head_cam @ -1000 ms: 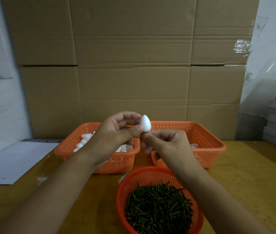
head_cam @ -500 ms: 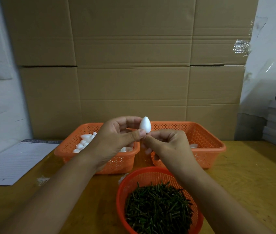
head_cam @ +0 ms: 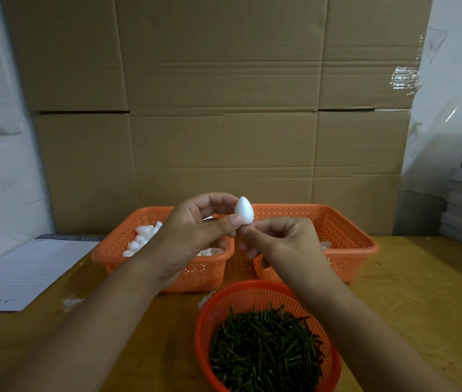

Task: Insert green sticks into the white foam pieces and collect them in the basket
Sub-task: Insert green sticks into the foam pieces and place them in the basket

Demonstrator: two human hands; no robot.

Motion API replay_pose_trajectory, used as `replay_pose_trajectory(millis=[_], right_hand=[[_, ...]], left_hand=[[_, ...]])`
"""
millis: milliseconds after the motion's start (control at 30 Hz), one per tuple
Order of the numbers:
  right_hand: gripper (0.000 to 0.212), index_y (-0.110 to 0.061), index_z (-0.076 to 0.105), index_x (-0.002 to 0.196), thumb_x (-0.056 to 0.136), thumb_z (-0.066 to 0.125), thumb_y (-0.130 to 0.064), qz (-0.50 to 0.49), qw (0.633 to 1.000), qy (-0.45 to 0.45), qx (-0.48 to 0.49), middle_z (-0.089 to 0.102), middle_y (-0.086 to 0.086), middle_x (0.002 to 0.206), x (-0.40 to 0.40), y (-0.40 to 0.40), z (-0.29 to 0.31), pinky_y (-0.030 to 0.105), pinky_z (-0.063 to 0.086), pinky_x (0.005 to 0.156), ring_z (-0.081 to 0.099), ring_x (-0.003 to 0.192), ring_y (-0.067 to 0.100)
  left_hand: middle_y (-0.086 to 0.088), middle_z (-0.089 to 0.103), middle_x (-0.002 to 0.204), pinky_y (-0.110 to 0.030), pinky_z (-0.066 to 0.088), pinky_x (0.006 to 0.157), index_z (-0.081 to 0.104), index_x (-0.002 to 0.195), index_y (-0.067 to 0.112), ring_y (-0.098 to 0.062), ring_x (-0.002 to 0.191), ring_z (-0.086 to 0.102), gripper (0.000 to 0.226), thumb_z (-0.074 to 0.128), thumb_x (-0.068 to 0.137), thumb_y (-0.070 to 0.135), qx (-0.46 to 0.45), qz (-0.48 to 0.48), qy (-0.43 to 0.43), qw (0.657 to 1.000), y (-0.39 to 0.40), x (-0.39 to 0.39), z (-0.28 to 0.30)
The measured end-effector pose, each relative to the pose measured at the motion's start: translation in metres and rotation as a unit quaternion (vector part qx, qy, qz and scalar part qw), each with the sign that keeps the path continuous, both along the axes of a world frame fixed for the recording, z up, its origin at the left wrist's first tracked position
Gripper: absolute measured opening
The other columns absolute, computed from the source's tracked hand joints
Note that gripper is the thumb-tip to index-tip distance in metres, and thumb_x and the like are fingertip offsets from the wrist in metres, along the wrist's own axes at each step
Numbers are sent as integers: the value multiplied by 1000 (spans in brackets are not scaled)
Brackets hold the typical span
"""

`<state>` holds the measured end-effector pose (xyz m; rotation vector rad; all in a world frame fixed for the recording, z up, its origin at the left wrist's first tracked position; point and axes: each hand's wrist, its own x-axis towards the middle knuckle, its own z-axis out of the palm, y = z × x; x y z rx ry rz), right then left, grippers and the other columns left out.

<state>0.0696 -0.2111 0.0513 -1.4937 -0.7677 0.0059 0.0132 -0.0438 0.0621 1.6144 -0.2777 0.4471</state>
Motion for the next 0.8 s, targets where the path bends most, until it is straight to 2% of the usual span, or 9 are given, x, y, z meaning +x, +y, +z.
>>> replay_pose_trajectory(millis=[200, 400, 600, 800], right_hand=[[17, -11, 78, 74, 89, 71, -9, -13, 999, -28, -21, 70, -1, 59, 0, 2, -1, 13, 42, 50, 60, 51, 4], [15, -7, 78, 78, 90, 70, -12, 15, 1000, 19, -14, 73, 7, 68, -2, -1, 1, 20, 44, 52, 61, 59, 12], [15, -1, 76, 81, 90, 67, -10, 43, 998, 52, -5, 73, 8, 69, -4, -2, 2, 19, 43, 49, 60, 59, 12], [15, -8, 77, 78, 90, 69, -11, 36, 998, 41, -8, 73, 7, 69, -4, -2, 2, 19, 44, 48, 61, 58, 11]], left_hand=[[0, 74, 98, -21, 52, 63, 75, 102, 22, -10, 78, 69, 25, 79, 78, 26, 20, 22, -4, 1000, 0, -1, 0], [-1, 75, 100, -19, 52, 64, 75, 102, 25, -9, 80, 70, 23, 78, 79, 26, 30, 24, -5, 999, 0, -1, -1], [-4, 75, 100, -21, 52, 66, 75, 108, 23, -11, 83, 69, 25, 76, 84, 26, 35, 14, 2, 999, 1, -1, 0], [-2, 74, 103, -21, 53, 66, 74, 108, 21, -11, 82, 69, 29, 80, 81, 28, 35, 16, -6, 999, 2, -1, -1]])
